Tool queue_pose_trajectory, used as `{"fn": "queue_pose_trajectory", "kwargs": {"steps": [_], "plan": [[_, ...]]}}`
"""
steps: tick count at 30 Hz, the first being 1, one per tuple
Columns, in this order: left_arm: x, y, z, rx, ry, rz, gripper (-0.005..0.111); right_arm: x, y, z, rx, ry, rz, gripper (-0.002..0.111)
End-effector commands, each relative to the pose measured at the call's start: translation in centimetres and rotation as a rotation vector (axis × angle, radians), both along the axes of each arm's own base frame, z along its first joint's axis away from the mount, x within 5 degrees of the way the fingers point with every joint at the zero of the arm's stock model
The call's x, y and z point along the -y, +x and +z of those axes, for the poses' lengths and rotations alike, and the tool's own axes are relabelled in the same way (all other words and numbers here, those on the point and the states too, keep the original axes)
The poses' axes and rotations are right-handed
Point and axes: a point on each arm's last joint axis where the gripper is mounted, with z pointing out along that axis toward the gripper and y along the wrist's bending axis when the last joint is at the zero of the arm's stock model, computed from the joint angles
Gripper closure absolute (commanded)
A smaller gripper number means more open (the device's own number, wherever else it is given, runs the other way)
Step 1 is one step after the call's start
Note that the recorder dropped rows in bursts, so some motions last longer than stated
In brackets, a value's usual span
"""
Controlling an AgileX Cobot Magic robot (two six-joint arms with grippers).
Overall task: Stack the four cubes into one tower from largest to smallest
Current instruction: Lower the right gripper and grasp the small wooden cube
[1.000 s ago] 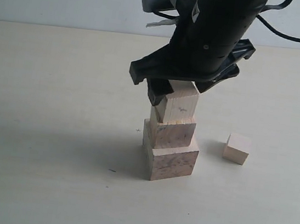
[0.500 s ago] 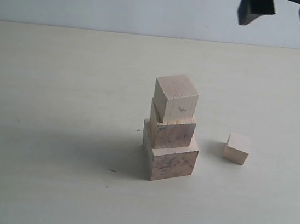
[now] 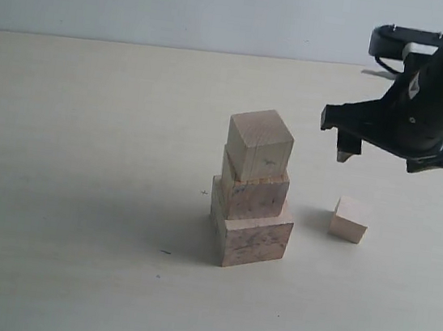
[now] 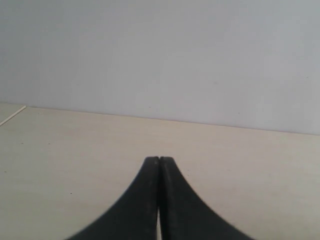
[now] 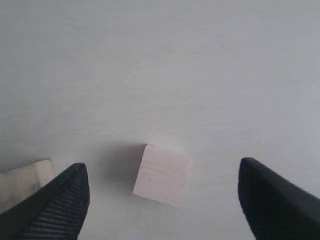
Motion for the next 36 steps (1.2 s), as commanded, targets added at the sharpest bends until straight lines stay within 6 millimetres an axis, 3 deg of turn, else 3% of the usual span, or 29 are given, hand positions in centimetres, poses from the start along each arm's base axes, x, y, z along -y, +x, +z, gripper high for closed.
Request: {"fn": "queue_pose_trajectory", "kwargs": {"steps": [1,7,16,24,31,33,36], "plan": [[0.0,0.0,-0.1,0.004,-0.008,-0.007,0.107,0.3,0.8,-2.7,-0.067,-0.002,-0.044,0.031],[0.0,0.0,-0.1,0.004,-0.008,-0.007,0.107,0.1,1.3,-4.7,-0.113,0.004,-0.052,0.031],[0.0,0.0,-0.1,0.004,-0.005,-0.007,0.107,-0.1,1.6,-5.8,-0.129,0.009,-0.054,0.031],[0.0,0.0,-0.1,0.004,-0.008,-0.007,0.107,-0.1,0.6,-8.2,-0.181,0.029,-0.071,0.036],[0.0,0.0,-0.1,0.004,-0.008,-0.007,0.107,-0.2,0.7,-8.3,-0.157,0.042,-0.074,0.040],[0.0,0.0,-0.1,0.004,-0.004,-0.007,0.107,-0.2,0.8,-8.2,-0.151,0.044,-0.073,0.047],[0.0,0.0,-0.1,0.004,-0.004,-0.007,0.107,-0.2,0.8,-8.3,-0.148,0.050,-0.088,0.068]]}}
